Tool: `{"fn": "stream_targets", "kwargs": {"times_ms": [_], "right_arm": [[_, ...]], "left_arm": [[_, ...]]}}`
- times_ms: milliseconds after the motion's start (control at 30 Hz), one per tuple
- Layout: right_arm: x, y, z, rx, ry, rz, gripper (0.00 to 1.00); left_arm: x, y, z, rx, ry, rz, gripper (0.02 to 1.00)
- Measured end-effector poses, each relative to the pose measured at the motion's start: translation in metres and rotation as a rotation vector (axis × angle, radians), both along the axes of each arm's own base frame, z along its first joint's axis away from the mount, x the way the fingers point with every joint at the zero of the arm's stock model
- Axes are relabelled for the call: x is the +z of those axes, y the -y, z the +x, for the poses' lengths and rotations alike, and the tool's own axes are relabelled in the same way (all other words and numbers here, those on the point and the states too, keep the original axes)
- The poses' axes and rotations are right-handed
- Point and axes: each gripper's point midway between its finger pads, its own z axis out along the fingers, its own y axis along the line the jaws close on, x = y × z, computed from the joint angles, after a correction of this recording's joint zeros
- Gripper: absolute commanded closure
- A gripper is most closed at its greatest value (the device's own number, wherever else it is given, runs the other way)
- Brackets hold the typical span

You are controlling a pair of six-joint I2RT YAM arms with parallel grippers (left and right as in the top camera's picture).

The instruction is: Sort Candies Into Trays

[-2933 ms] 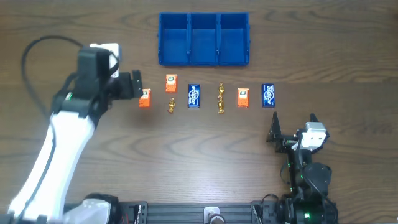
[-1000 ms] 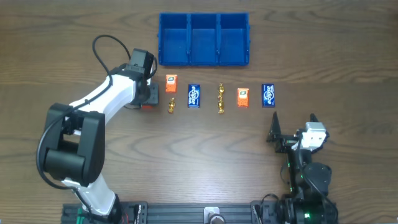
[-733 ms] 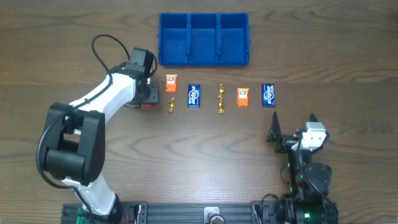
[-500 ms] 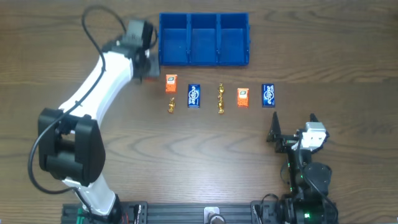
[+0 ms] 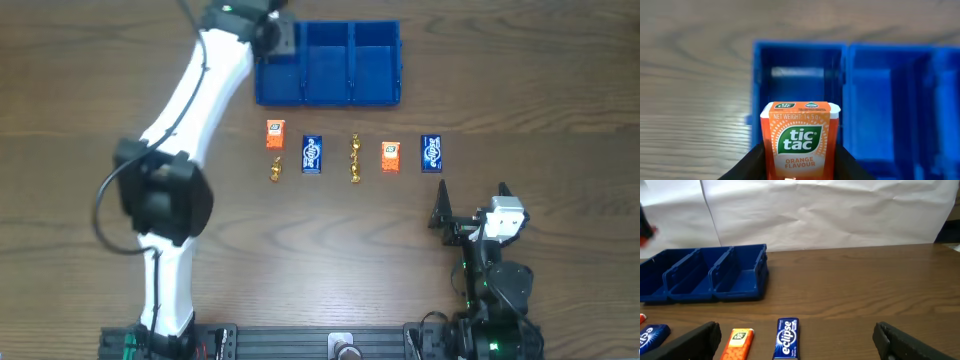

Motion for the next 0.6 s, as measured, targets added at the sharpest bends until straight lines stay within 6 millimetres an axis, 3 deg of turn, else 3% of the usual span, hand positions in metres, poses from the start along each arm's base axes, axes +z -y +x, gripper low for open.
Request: {"fn": "stream_targets", "kwargs": {"times_ms": [33, 133, 467, 533, 600], "right_arm": [[0.0, 0.0, 0.0, 0.0, 0.0, 0.0, 0.003], [0.0, 0.0, 0.0, 0.0, 0.0, 0.0, 0.003], [0.0, 0.0, 0.0, 0.0, 0.0, 0.0, 0.003], [0.0, 0.0, 0.0, 0.0, 0.0, 0.0, 0.003], [0.0, 0.0, 0.0, 0.0, 0.0, 0.0, 0.003]], "left_arm": [[-0.021, 0.004, 0.0, -0.006, -0.035, 0.013, 0.792], [-0.048, 0.007, -0.001, -0.012, -0.081, 0.03, 0.783], [-0.046, 0.008, 0.005, -0.011, -0.059, 0.023, 0.704], [-0.045, 0.009, 0.005, -0.011, -0.056, 0.022, 0.566], [-0.045, 0.009, 0.005, -0.007, -0.057, 0.019, 0.272]]}}
